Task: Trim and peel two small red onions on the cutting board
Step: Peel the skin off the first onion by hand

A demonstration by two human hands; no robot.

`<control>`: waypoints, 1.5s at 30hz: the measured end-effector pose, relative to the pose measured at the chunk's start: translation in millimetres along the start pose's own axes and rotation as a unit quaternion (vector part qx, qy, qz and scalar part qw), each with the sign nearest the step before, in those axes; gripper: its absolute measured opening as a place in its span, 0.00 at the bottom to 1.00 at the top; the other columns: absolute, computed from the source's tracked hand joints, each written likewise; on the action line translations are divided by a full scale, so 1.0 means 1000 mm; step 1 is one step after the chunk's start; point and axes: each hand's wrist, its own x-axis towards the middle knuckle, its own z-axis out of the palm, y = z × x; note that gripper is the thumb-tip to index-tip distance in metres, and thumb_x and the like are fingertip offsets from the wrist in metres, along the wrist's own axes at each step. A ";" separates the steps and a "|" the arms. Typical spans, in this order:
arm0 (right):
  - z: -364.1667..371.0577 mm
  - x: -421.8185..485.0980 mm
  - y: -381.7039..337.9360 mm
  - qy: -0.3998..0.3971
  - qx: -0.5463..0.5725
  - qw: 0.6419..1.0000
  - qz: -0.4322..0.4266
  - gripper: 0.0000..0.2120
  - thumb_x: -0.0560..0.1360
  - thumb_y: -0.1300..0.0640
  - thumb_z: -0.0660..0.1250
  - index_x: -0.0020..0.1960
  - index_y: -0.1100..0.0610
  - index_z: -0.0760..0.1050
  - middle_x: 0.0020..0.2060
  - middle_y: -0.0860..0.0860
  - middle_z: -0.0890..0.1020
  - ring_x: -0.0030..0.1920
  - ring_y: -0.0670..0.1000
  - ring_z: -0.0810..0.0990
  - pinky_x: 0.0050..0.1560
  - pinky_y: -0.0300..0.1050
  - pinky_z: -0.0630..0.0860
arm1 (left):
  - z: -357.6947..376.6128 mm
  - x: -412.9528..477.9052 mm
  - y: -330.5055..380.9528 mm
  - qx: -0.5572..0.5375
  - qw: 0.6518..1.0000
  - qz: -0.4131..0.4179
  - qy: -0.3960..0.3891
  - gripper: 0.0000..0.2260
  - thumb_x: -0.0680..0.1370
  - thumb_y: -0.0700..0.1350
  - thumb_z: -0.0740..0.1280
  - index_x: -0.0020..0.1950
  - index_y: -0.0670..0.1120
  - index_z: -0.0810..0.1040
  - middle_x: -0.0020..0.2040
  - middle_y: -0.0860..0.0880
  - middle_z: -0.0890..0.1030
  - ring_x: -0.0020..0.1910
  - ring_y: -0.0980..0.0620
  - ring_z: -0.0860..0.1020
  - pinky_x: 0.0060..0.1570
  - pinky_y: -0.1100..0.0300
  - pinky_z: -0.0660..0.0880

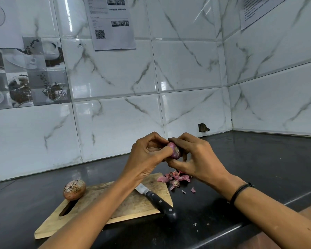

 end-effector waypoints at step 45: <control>-0.006 0.000 -0.013 0.082 0.112 0.985 0.105 0.24 0.71 0.48 0.78 0.53 0.56 0.66 0.44 0.47 0.81 0.44 0.46 0.83 0.44 0.42 0.82 | 0.000 0.004 0.009 0.086 0.990 0.108 0.008 0.09 0.71 0.44 0.79 0.37 0.47 0.80 0.43 0.52 0.85 0.45 0.54 0.85 0.51 0.54 0.82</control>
